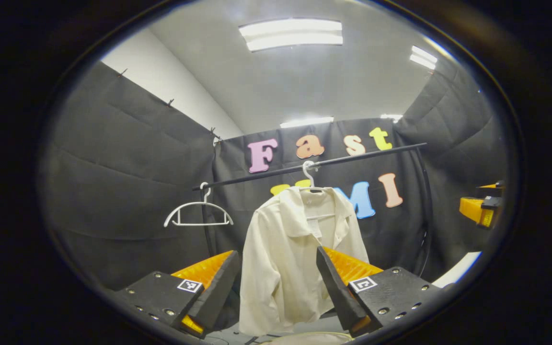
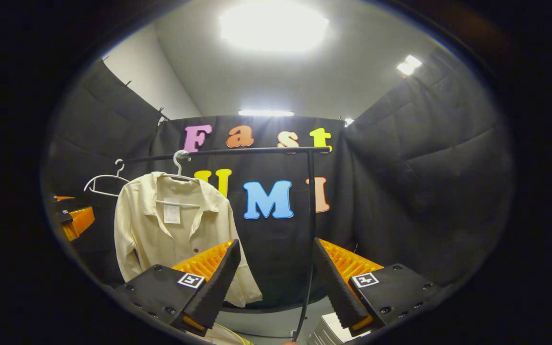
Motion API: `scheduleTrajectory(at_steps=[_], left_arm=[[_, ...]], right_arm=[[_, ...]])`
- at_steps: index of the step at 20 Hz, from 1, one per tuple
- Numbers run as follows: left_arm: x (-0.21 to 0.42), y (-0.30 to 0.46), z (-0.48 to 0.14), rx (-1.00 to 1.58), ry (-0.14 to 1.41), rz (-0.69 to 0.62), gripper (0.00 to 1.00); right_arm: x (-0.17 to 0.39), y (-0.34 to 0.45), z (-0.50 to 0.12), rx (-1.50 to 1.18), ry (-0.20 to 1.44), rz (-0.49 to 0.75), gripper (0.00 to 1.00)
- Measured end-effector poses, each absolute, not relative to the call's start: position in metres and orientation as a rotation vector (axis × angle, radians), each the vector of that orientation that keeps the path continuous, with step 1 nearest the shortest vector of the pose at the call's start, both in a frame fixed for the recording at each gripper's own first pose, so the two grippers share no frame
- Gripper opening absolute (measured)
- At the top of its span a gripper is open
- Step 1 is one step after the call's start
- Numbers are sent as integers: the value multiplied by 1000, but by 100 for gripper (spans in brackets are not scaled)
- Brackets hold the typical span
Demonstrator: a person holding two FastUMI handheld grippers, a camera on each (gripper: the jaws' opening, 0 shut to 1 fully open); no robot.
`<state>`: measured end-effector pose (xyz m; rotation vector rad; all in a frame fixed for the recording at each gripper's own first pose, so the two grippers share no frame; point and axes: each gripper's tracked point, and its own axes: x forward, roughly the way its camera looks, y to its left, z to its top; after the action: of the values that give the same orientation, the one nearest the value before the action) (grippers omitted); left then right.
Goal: Grasp the clothes on the hanger with both hands and then place them into the laundry hamper below.
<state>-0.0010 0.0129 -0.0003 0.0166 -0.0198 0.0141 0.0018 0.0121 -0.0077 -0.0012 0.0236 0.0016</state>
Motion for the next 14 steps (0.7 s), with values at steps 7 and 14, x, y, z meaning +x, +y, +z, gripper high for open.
scheduleTrajectory(at_steps=[7,14], left_arm=[[3,17,0,11,-30,1,95],[6,32,-1,1,-49,-21,95]], right_arm=[[1,22,-5,-4,18,-1,95],[-5,37,-1,9,6,-18,95]])
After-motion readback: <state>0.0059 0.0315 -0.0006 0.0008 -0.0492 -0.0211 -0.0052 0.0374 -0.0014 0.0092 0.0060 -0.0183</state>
